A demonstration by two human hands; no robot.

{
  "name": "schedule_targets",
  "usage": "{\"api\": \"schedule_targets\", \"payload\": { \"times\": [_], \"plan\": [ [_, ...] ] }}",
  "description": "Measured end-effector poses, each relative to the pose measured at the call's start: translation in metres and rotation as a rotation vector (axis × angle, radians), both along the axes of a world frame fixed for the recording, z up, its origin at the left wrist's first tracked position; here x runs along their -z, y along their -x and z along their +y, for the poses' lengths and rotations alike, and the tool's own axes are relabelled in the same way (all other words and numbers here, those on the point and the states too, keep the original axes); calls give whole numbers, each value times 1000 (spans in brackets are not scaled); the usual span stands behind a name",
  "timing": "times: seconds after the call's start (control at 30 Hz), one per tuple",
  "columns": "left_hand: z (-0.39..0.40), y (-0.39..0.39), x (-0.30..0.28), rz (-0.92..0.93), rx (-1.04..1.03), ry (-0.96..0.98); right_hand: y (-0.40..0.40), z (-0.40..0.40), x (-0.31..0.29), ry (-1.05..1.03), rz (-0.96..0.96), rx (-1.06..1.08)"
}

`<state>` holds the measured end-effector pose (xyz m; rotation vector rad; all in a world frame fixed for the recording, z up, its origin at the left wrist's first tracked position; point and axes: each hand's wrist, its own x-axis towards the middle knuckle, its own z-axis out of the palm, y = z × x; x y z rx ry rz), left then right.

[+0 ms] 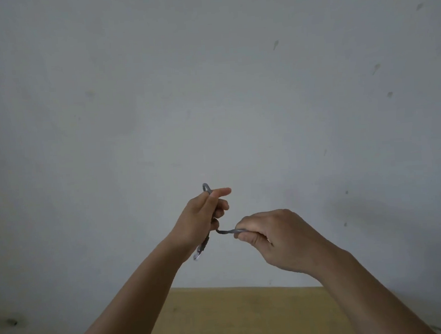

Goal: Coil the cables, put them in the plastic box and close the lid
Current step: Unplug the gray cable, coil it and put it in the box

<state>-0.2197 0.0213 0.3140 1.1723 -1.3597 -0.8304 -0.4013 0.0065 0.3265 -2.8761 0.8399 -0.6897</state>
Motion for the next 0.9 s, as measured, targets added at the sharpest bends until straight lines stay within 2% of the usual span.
{"api": "schedule_targets", "payload": {
  "times": [0.17, 0.23, 0.3, 0.37, 0.43, 0.53, 0.57, 0.6, 0.67, 0.7, 0.77, 0.9],
  "plan": [
    [10, 22, 17, -323, 125, -15, 1, -8, -9, -87, -75, -50],
    [13, 28, 26, -266, 178, -51, 6, -14, -12, -264, -198, -40],
    [13, 32, 32, -124, 184, -73, 11, -20, -13, -462, -310, -31],
    [14, 36, 33, -47, 195, -84, 12, -24, -10, -567, -347, -59],
    [14, 38, 34, -28, 186, -64, 11, -27, -6, -580, -379, -84],
    [8, 33, 36, 12, 24, 10, 11, -32, -2, -490, -377, -51],
    [4, 29, 36, 99, -42, 26, 12, -34, -1, -461, -360, -34],
    [-1, 25, 34, 268, -75, 26, 15, -36, 0, -436, -333, -18],
    [-11, 16, 29, 704, -67, 10, 18, -39, 4, -397, -244, 14],
    [-14, 12, 26, 863, -59, 20, 18, -40, 7, -387, -189, 27],
    [-17, 8, 22, 996, -30, 64, 16, -38, 12, -388, -77, 30],
    [-21, 9, 21, 1065, 4, 103, 7, -28, 17, -468, 68, -9]
  ]
}}
